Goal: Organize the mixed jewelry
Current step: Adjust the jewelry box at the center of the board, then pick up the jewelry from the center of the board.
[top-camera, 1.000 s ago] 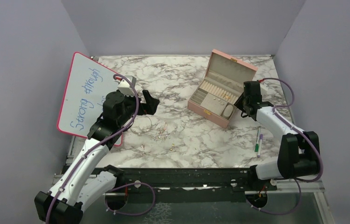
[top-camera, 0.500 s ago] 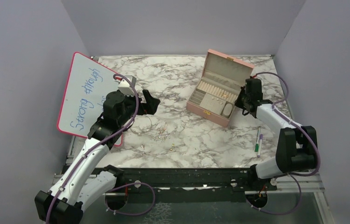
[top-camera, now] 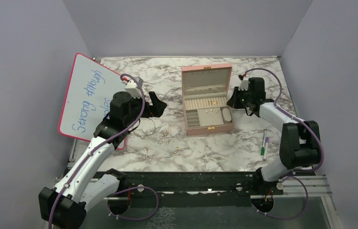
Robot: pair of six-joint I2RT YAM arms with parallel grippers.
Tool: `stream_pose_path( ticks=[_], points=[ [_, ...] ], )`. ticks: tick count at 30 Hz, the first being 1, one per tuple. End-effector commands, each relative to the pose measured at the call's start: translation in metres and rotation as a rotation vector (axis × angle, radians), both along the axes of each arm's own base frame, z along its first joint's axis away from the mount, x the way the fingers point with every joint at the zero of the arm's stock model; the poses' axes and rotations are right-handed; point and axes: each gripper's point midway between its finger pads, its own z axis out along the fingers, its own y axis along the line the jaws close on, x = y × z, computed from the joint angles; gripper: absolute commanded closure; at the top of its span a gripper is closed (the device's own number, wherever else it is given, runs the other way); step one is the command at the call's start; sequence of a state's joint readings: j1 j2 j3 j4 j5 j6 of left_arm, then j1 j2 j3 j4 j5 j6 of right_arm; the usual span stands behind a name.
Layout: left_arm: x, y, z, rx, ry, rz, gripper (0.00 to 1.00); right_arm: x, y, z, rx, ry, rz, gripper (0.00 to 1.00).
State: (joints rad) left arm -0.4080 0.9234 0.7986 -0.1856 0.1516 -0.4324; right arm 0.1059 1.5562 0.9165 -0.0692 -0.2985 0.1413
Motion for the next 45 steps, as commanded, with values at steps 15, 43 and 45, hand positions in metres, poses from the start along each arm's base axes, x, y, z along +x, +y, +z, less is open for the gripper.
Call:
stream_pose_path(
  ticks=[15, 43, 45],
  points=[
    [-0.013, 0.003, -0.029, 0.060, 0.113, -0.018, 0.04, -0.017, -0.002, 0.110, 0.146, -0.157, -0.162, 0.56],
    [-0.103, -0.076, -0.187, 0.263, 0.648, -0.150, 0.50, -0.095, 0.043, 0.095, 0.409, -0.098, 0.023, 0.62],
    [-0.103, -0.080, -0.191, 0.264, 0.657, -0.150, 0.54, -0.096, 0.042, 0.094, 0.406, -0.097, 0.021, 0.62]
  ],
)
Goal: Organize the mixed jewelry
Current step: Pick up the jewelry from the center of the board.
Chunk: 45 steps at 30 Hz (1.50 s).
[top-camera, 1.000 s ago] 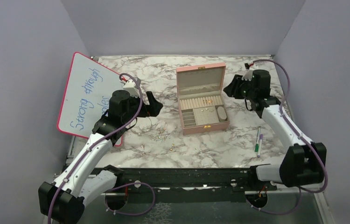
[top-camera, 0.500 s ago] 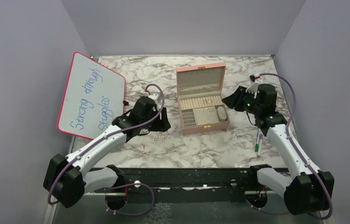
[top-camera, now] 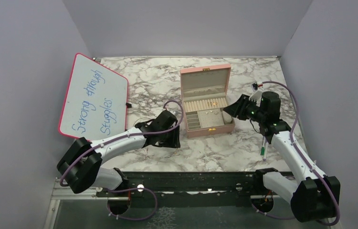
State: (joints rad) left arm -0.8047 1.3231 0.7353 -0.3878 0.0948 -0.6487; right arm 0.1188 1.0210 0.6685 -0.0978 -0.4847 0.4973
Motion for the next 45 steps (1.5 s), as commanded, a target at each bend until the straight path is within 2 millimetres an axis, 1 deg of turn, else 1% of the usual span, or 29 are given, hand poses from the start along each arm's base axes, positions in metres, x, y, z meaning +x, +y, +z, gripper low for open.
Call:
stream_pose_path(
  ticks=[1, 7, 12, 20, 28, 31, 35, 38, 42, 45],
  points=[
    [0.006, -0.006, -0.011, 0.009, 0.005, 0.055, 0.56, -0.001, 0.005, 0.004, 0.015, -0.028, 0.029, 0.62],
    [0.007, -0.013, -0.018, 0.023, 0.017, 0.044, 0.65, -0.003, 0.005, 0.001, 0.014, -0.026, 0.031, 0.63],
    [0.008, -0.016, -0.023, 0.042, 0.024, 0.043, 0.69, -0.004, 0.004, -0.002, 0.007, -0.021, 0.027, 0.63],
    [0.013, -0.018, -0.022, 0.052, 0.007, 0.053, 0.75, -0.003, 0.004, -0.004, 0.005, -0.019, 0.026, 0.66],
    [0.006, -0.015, -0.032, 0.067, 0.045, 0.054, 0.81, -0.003, 0.003, -0.004, 0.003, -0.021, 0.022, 0.67],
    [0.006, -0.015, -0.032, 0.068, 0.043, 0.056, 0.83, -0.003, 0.003, -0.004, 0.001, -0.022, 0.021, 0.67],
    [0.008, -0.015, -0.030, 0.069, 0.036, 0.060, 0.95, -0.003, 0.003, -0.004, -0.001, -0.023, 0.021, 0.68],
    [0.008, -0.014, -0.031, 0.073, 0.035, 0.062, 1.00, -0.003, 0.003, -0.003, -0.001, -0.024, 0.019, 0.68],
    [0.008, -0.014, -0.029, 0.074, 0.030, 0.058, 1.00, -0.003, 0.002, -0.002, 0.001, -0.027, 0.018, 0.68],
    [0.010, -0.014, -0.022, 0.062, 0.012, 0.053, 1.00, -0.004, 0.003, 0.000, 0.007, -0.027, 0.019, 0.69]
  ],
)
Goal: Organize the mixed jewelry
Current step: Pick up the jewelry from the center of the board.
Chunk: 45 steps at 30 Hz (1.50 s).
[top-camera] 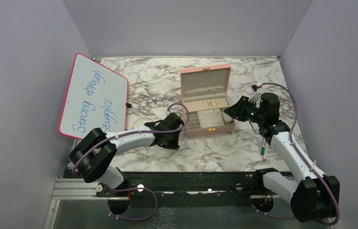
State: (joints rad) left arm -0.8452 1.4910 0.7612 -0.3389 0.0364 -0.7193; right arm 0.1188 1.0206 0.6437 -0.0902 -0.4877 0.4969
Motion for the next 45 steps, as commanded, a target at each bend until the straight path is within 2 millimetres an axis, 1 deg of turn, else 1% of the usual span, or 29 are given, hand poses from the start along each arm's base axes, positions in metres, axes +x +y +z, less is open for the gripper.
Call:
stream_pose_path(
  ticks=[1, 6, 9, 12, 16, 22, 25, 27, 30, 34, 39, 41, 45],
  points=[
    [0.008, -0.006, 0.018, -0.027, -0.055, -0.002, 1.00, -0.001, 0.004, 0.010, 0.012, -0.045, 0.019, 0.69],
    [0.012, -0.018, 0.045, -0.110, -0.119, -0.058, 1.00, -0.009, 0.014, 0.015, 0.046, -0.063, 0.091, 0.67],
    [0.013, -0.028, 0.068, -0.199, -0.185, -0.111, 1.00, -0.020, 0.025, 0.020, 0.088, -0.083, 0.177, 0.59],
    [0.013, -0.041, 0.098, -0.317, -0.264, -0.162, 1.00, -0.030, 0.035, 0.030, 0.154, -0.102, 0.243, 0.52],
    [0.016, -0.056, 0.147, -0.486, -0.393, -0.200, 1.00, -0.044, 0.047, 0.049, 0.277, -0.104, 0.313, 0.43],
    [0.023, -0.076, 0.216, -0.687, -0.533, -0.223, 1.00, -0.060, 0.057, 0.076, 0.470, -0.105, 0.344, 0.31],
    [0.022, -0.086, 0.246, -0.791, -0.582, -0.247, 1.00, -0.063, 0.059, 0.092, 0.559, -0.103, 0.328, 0.26],
    [0.021, -0.090, 0.260, -0.843, -0.610, -0.267, 1.00, -0.064, 0.062, 0.100, 0.625, -0.071, 0.332, 0.23],
    [0.025, -0.096, 0.274, -0.875, -0.633, -0.277, 1.00, -0.067, 0.067, 0.110, 0.668, -0.041, 0.392, 0.23],
    [0.025, -0.103, 0.295, -0.960, -0.623, -0.297, 1.00, -0.068, 0.072, 0.118, 0.643, -0.091, 0.442, 0.23],
    [0.022, -0.107, 0.310, -1.042, -0.562, -0.313, 1.00, -0.081, 0.080, 0.141, 0.662, -0.178, 0.527, 0.25],
    [0.021, -0.107, 0.315, -1.074, -0.542, -0.308, 1.00, -0.082, 0.083, 0.147, 0.683, -0.184, 0.527, 0.27],
    [0.019, -0.107, 0.324, -1.130, -0.526, -0.297, 1.00, -0.077, 0.091, 0.147, 0.703, -0.156, 0.501, 0.37]
  ],
)
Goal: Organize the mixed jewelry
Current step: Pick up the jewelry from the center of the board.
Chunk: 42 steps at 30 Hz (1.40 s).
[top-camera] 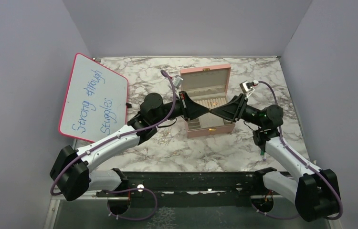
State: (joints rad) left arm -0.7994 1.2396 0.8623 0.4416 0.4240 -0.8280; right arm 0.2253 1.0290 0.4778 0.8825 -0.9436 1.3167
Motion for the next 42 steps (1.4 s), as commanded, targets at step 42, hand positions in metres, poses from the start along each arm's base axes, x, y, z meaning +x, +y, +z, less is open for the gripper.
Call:
stream_pose_path(
  ticks=[42],
  points=[
    [-0.013, 0.001, 0.032, -0.151, -0.014, -0.075, 1.00, -0.007, 0.010, 0.039, 0.082, 0.015, 0.011, 0.72]
  ],
)
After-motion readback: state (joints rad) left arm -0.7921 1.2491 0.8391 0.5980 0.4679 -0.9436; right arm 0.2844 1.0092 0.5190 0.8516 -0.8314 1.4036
